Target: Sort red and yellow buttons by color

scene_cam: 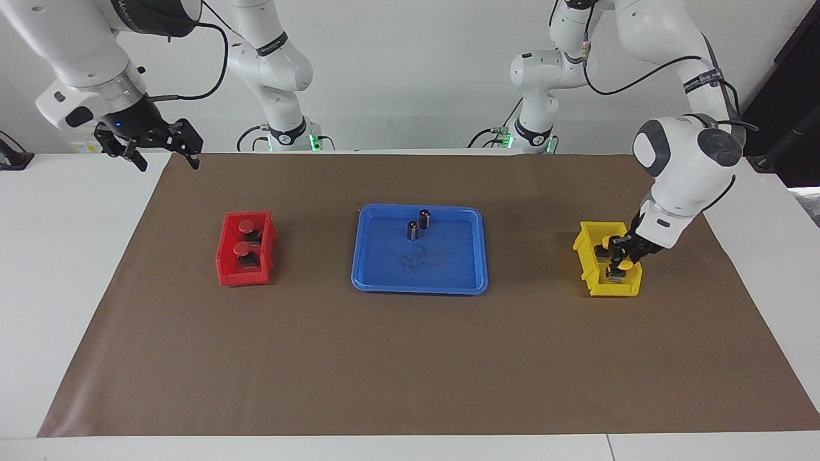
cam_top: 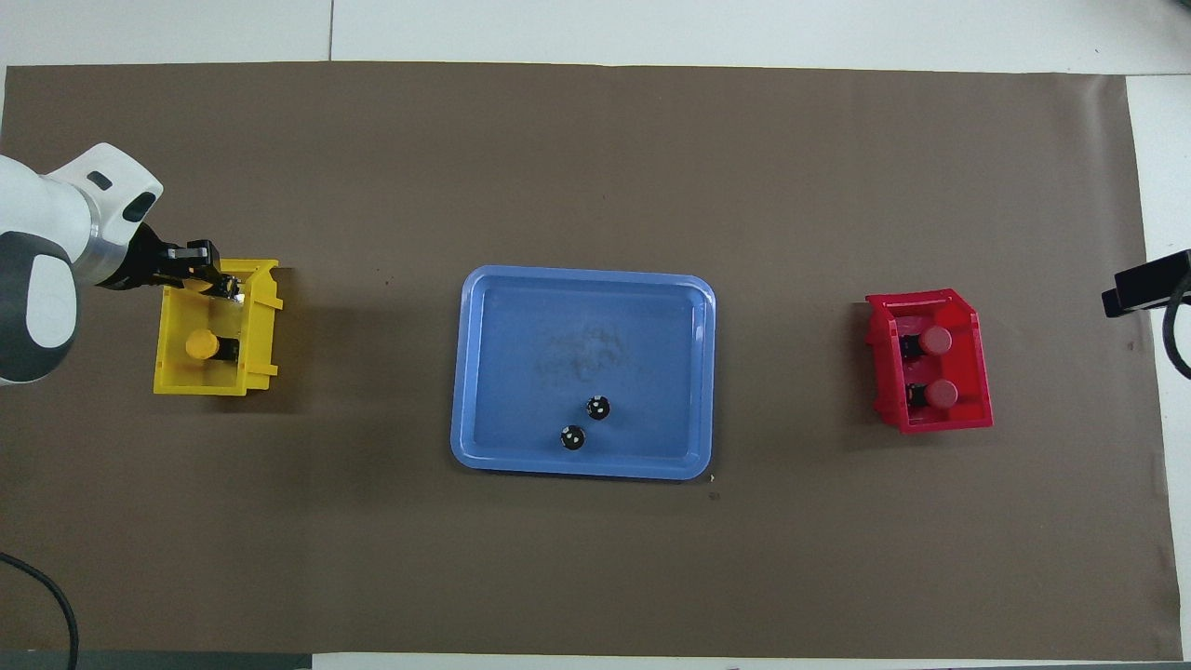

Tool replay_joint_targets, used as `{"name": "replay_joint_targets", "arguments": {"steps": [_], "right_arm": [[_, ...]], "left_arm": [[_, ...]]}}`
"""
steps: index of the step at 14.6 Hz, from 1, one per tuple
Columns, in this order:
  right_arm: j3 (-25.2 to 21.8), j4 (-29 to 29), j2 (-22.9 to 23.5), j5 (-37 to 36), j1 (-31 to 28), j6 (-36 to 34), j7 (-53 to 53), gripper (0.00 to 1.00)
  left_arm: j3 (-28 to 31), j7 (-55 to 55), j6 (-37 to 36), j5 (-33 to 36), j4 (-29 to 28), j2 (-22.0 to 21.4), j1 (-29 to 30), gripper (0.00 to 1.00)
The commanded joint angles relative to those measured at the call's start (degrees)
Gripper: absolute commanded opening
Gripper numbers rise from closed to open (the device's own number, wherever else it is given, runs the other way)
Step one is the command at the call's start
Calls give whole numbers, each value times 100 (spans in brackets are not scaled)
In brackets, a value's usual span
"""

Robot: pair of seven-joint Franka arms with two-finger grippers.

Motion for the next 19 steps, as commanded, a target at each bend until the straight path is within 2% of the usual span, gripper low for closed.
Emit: {"name": "replay_joint_targets", "arguments": {"steps": [1,2,3,4,5,6,8,11,13,16,19], "right_arm": [[-691,131,53,31,613,-98,-102,100],[-930,114,44,40,816,-124,-102,100],[-1011,114,53,48,905,-124,-93,100],[-1055,131,62,48,1037,-98,-50,100],[-1160,131,79,40,1221,-98,81,100],[-1335,131,88,40,1397,-98,222,100],[-1416,131,79,40,1443,-80,285,100],[-1416,140,62,48,1346,-97,285,100],[-1398,158,71,48,1354,-106,294,100],[-1390,149,62,92,1372,-89,328,100],[-1407,149,62,57,1337,-97,355,100]], "left_arm": [[-52,67,537,-69,-464,-56,72,2],[-52,76,660,-69,-517,-12,72,2],[-52,76,679,-69,-518,23,63,20],[-52,85,627,-69,-466,32,63,57],[-52,85,574,-69,-430,32,54,69],[-43,85,434,-69,-343,24,37,74],[-43,85,-13,-61,-10,-37,2,98],[-69,93,-1040,-52,771,-143,-16,100],[-113,154,-1674,-52,1133,-405,-25,100],[-131,295,-2123,-61,1179,-1029,-209,100],[-140,304,-2422,-61,1196,-1373,-411,100]]}}
